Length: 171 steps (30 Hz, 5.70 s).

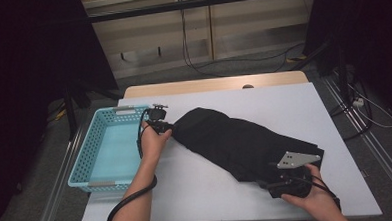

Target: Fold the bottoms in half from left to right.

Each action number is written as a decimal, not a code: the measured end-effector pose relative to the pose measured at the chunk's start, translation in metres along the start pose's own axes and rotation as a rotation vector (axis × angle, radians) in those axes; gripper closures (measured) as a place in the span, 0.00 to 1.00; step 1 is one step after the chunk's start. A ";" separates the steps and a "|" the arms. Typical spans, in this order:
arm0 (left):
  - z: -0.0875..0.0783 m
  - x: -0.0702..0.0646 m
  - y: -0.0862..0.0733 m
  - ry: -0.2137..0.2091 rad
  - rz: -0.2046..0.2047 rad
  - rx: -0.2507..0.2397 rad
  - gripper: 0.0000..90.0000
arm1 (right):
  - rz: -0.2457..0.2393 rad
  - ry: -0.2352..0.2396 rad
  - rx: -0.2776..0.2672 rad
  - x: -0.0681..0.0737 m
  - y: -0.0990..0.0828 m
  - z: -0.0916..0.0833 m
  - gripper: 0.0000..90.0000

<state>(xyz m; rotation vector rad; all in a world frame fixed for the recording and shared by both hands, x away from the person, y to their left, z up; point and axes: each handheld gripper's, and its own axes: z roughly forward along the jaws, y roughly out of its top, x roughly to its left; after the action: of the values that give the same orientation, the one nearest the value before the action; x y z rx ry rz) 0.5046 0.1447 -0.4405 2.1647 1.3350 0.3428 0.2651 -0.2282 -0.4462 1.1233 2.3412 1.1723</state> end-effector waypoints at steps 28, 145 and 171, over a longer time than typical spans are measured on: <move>0.042 -0.014 0.034 -0.116 0.044 -0.086 0.69 | -0.001 0.031 -0.011 0.001 0.003 0.005 0.26; -0.008 -0.006 0.002 -0.109 0.102 -0.160 0.09 | 0.193 -0.195 -0.017 -0.079 0.003 -0.027 0.29; 0.017 -0.005 -0.011 -0.031 0.075 -0.109 0.13 | 0.154 -0.160 -0.018 -0.072 0.006 -0.023 0.26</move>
<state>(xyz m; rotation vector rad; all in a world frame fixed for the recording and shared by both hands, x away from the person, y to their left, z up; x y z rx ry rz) 0.5021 0.1384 -0.4601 2.1243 1.1930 0.4003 0.3022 -0.2930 -0.4326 1.3588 2.1520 1.1064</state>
